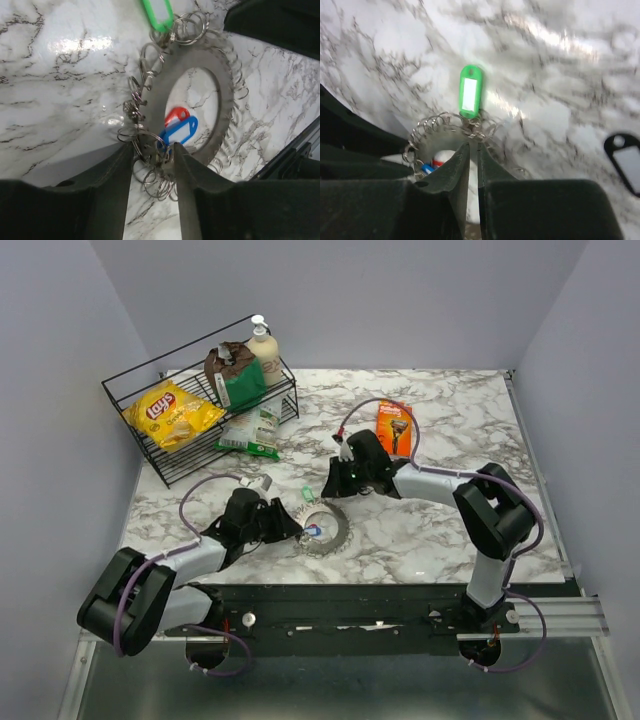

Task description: Put the keys on the keyring

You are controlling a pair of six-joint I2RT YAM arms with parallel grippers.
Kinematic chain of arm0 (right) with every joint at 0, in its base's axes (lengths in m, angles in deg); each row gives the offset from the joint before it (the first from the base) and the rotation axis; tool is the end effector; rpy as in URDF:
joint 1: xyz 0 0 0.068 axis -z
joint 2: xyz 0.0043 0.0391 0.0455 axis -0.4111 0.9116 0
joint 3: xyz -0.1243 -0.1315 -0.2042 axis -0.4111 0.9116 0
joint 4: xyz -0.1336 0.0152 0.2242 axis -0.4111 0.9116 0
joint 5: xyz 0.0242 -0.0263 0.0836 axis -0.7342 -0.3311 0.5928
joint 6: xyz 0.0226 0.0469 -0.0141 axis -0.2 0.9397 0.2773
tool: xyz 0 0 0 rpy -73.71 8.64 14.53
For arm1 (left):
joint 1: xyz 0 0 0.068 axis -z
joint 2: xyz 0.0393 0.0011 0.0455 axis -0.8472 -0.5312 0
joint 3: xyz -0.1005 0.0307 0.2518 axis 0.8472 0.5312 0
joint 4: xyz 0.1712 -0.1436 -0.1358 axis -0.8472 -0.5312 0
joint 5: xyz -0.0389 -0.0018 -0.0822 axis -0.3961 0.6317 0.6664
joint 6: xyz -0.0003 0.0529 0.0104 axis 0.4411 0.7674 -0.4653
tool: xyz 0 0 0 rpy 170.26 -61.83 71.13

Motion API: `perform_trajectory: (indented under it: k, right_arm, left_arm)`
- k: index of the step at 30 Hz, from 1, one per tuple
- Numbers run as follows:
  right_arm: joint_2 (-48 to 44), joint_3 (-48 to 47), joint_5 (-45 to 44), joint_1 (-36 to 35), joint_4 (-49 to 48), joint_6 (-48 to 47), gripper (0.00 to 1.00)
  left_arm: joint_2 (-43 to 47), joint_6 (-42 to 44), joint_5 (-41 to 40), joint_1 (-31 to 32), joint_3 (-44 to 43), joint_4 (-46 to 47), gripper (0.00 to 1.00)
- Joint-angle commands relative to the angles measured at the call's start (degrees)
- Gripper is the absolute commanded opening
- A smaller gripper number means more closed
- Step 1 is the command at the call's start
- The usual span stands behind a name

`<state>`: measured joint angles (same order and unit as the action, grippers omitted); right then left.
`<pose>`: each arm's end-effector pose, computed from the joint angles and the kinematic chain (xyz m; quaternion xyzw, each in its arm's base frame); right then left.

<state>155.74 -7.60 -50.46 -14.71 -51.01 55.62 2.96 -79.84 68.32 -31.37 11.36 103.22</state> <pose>0.2905 0.2503 0.1650 -0.1644 0.8930 0.3408 0.2436 0.1783 -0.1008 0.1305 -0.0682 0.8849 -0.3622 0.2849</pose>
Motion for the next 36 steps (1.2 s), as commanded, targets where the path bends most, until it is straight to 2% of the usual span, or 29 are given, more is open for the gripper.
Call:
perform_trajectory:
  k: [1, 5, 6, 9, 12, 15, 16, 20, 25, 28, 32, 36]
  right_arm:
    - [3.8, -8.2, -3.7, -0.4, 4.1, -7.5, 0.21]
    - [5.1, -12.1, -4.8, -0.3, 6.4, -10.6, 0.27]
    - [4.9, -12.0, -5.2, -0.4, 6.6, -10.5, 0.33]
    - [2.3, -10.3, -5.8, -0.4, 6.5, -9.7, 0.48]
    - [-0.5, -9.3, -5.9, -0.4, 6.4, -9.1, 0.52]
    - [-3.2, -7.8, -6.7, -0.4, 6.4, -8.0, 0.53]
    - [-3.9, -7.1, -6.9, -0.4, 6.4, -7.8, 0.54]
    - [-6.3, -5.8, -8.5, -0.1, 6.7, -6.0, 0.56]
    - [-8.8, -3.3, -6.7, 1.6, 6.9, -3.1, 0.61]
    - [-10.3, -0.5, -4.4, 2.2, 6.8, -1.4, 0.63]
    - [-12.4, 3.5, -0.2, 2.3, 6.3, 0.7, 0.63]
    - [-12.8, 7.3, 2.9, 2.2, 5.5, 2.8, 0.63]
  left_arm:
    - [4.1, -0.6, -3.4, 0.4, 0.6, -2.8, 0.58]
    - [7.8, 0.7, -7.6, 0.4, -1.2, -7.7, 0.69]
    - [8.5, 1.0, -8.6, 0.3, -1.5, -9.3, 0.7]
    - [10.7, 2.1, -11.1, 0.3, -2.9, -11.2, 0.71]
    - [11.5, 2.9, -13.3, 0.3, -3.8, -11.3, 0.71]
    - [9.2, 4.5, -13.2, 0.3, -5.5, -9.2, 0.63]
    - [7.0, 5.4, -13.2, 0.3, -6.0, -8.5, 0.55]
    - [0.7, 6.3, -11.6, -0.4, -9.2, -4.9, 0.41]
    - [-8.0, 6.3, -7.7, -0.8, -12.6, -1.9, 0.34]
    - [-10.4, 5.4, -7.4, -0.8, -12.4, -0.4, 0.34]
    - [-11.1, 4.2, -5.9, -0.7, -10.4, 1.3, 0.27]
    - [-10.1, 1.5, -5.2, -0.6, -7.0, 3.6, 0.25]
